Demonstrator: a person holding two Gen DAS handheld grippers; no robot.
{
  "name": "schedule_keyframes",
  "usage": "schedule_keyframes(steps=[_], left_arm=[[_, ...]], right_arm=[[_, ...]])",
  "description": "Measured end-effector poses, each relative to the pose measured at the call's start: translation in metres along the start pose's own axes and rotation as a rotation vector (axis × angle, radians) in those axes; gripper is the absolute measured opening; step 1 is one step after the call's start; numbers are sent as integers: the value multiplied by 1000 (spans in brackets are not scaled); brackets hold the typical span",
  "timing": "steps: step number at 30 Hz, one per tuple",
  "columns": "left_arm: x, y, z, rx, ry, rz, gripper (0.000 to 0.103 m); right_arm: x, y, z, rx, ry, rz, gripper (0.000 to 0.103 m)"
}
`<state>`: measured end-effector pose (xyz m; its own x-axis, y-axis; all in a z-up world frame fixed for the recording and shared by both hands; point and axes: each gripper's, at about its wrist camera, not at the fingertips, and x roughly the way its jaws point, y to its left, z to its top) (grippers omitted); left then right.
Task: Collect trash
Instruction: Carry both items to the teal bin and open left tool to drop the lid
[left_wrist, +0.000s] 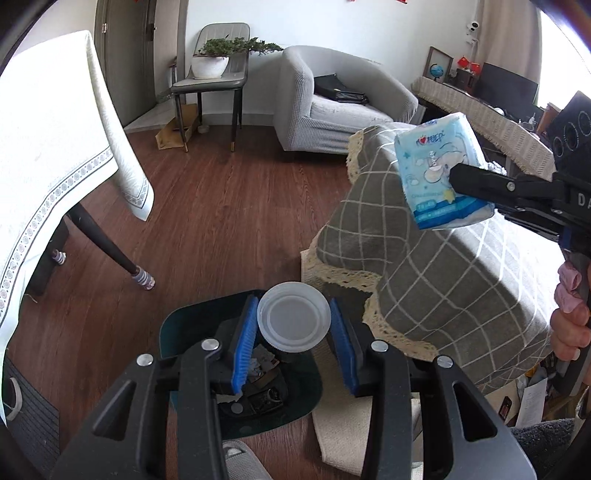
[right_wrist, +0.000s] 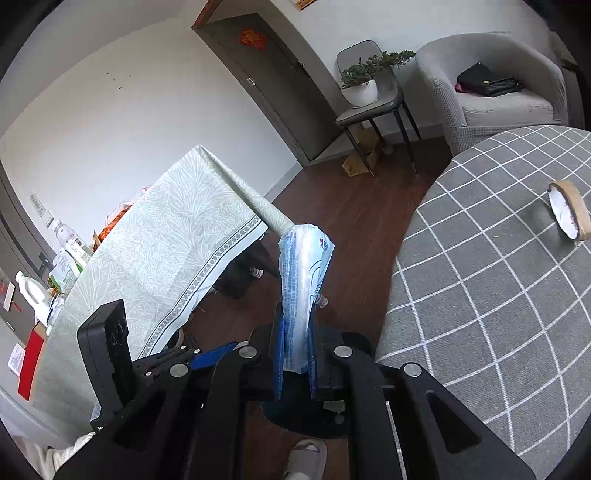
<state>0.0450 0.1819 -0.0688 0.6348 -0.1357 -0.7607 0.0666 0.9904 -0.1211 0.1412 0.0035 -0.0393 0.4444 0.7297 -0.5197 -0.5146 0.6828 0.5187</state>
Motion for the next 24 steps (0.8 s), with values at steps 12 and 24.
schedule_keyframes(steps=[12, 24], left_arm=[[36, 55, -37, -24, 178, 73, 42], [58, 78, -59, -28, 279, 82, 58]], right_arm=[[68, 29, -12, -32, 139, 17, 10], [116, 44, -20, -52, 262, 0, 10]])
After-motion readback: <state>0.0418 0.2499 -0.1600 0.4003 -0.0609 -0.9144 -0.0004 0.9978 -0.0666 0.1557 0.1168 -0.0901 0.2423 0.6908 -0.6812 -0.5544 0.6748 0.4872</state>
